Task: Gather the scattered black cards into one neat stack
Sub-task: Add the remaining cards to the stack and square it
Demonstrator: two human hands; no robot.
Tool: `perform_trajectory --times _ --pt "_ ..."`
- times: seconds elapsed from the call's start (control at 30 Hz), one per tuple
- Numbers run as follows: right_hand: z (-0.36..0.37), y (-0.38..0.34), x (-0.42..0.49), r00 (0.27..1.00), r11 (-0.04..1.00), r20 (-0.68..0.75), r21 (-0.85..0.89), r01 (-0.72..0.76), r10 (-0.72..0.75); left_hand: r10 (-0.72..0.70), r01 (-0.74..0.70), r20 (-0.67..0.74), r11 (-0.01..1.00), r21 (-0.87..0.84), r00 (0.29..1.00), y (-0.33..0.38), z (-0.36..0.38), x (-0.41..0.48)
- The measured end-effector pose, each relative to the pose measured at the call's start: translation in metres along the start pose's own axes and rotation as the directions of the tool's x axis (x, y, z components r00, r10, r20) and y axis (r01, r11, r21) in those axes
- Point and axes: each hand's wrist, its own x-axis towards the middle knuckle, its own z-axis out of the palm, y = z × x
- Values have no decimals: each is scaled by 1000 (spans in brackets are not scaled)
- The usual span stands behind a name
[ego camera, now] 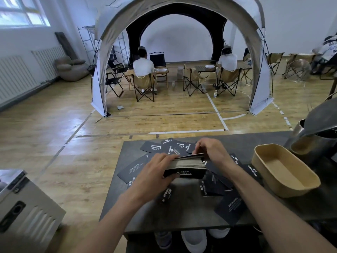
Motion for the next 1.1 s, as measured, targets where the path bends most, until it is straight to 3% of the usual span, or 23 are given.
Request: perform_trajectory --times 0.1,0.2,0.33,0.5,0.67,0.8,0.83,0.9,0.97,1.03,1.1 --pt "19 -8 32 993 926 42 -357 122 -115 -69 69 -37 997 21 997 -28 -18 -14" --pt "50 0 62 958 682 222 -674 285 -181 -149 148 6 987 62 989 -49 -22 -31" --pt "83 7 85 931 496 337 -790 360 -138 -178 165 47 964 210 983 -47 -20 -33" --pt "91 5 89 944 425 300 -843 331 -140 -195 183 33 957 223 980 -41 -20 -35" --pt "71 -1 81 919 482 344 -782 395 -194 -152 142 27 964 226 988 -44 -19 -39" --pt "57 -3 59 851 422 293 -768 481 -436 -147 152 -42 967 203 988 -46 -15 -43" --pt "55 -2 52 843 441 314 -742 505 -437 -144 154 -65 970 187 987 -46 -14 -44" --pt "54 -6 37 853 598 467 -623 504 -232 -119 134 -86 974 184 989 -48 -13 -44" --pt "52 -10 32 818 809 576 -473 349 -16 -89 97 -48 976 193 995 -52 -13 -43" --pt "50 -9 42 873 912 486 -369 179 26 -71 74 -22 981 179 997 -55 -14 -43" --pt "46 -5 61 970 874 236 -458 164 -58 -89 90 -16 989 121 996 -58 -16 -43"
